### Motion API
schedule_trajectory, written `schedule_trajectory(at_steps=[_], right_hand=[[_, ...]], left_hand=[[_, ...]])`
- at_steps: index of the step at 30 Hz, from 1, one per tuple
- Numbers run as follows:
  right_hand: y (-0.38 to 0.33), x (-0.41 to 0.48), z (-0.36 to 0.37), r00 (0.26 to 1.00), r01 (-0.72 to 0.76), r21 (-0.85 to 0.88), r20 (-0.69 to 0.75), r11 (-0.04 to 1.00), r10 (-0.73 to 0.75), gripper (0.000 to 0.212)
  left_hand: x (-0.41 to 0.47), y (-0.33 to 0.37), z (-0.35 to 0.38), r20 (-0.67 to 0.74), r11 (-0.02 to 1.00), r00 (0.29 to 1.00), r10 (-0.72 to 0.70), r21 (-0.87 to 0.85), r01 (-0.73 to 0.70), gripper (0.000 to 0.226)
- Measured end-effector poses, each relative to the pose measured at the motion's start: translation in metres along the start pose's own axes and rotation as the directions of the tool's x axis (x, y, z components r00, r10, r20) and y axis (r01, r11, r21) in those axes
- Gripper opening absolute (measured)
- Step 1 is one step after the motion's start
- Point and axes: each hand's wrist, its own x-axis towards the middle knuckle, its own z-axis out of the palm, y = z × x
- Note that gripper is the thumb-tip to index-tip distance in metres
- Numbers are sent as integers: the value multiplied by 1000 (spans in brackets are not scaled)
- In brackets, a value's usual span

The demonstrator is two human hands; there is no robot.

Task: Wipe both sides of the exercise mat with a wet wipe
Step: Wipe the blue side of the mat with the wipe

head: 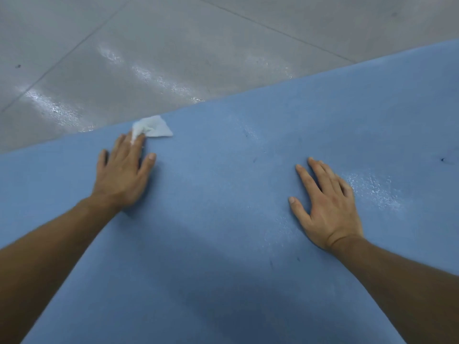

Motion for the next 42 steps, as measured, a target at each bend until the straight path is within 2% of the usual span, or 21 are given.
schedule_trajectory(at_steps=[1,3,6,8,11,13,14,17,20,22,24,26,27,29,32,37,42], right_hand=[[0,0,0,1000,1,1,-2,1000,-1,70],[0,0,0,1000,0,3,-8,1000,0,70],[-1,0,1,1000,3,8,-26,1000,-2,70],[-1,0,1,1000,5,6,-29,1000,-5,70],[0,1,3,999,5,3,-35,1000,-5,70],[0,0,3,999,6,-4,-46,1000,-6,70],[1,0,3,999,7,-5,-44,1000,-8,70],[0,0,2,1000,5,-5,-27,1000,-5,71],[1,1,1,1000,1,-4,-12,1000,-1,71],[1,0,0,1000,1,2,-7,1000,-1,70],[1,0,0,1000,1,6,-11,1000,-1,70],[1,-1,0,1000,0,7,-10,1000,0,70],[0,-1,0,1000,0,8,-8,1000,0,70],[0,0,0,1000,1,7,-5,1000,-1,70],[1,0,0,1000,2,3,1,1000,-2,69],[0,1,2,1000,-5,11,-6,1000,5,67],[1,1,2,1000,-7,12,3,1000,7,69]], left_hand=[[3,-7,-4,-2,999,999,-35,0,35,83],[2,-6,-4,9,1000,1000,-13,2,13,85],[-22,22,7,74,976,974,216,16,-218,86],[-49,50,21,127,904,899,419,39,-427,83],[-104,101,47,154,733,726,671,10,-680,80],[-141,130,62,170,633,626,761,18,-774,80],[-156,137,66,174,603,601,780,43,-796,79],[-167,130,69,176,608,615,769,96,-788,77],[-140,96,57,141,726,731,668,94,-681,76],[-113,64,44,89,842,850,519,118,-526,76],[-86,30,26,32,946,953,300,119,-302,79],[-66,5,12,26,988,993,119,97,-121,82],[-62,-1,7,35,992,996,88,88,-90,83],[-61,2,4,56,988,989,138,60,-141,83],[-80,28,16,112,944,941,319,50,-326,82],[-143,99,53,118,790,786,606,28,-613,82],[-204,159,84,190,643,632,751,7,-766,83]])
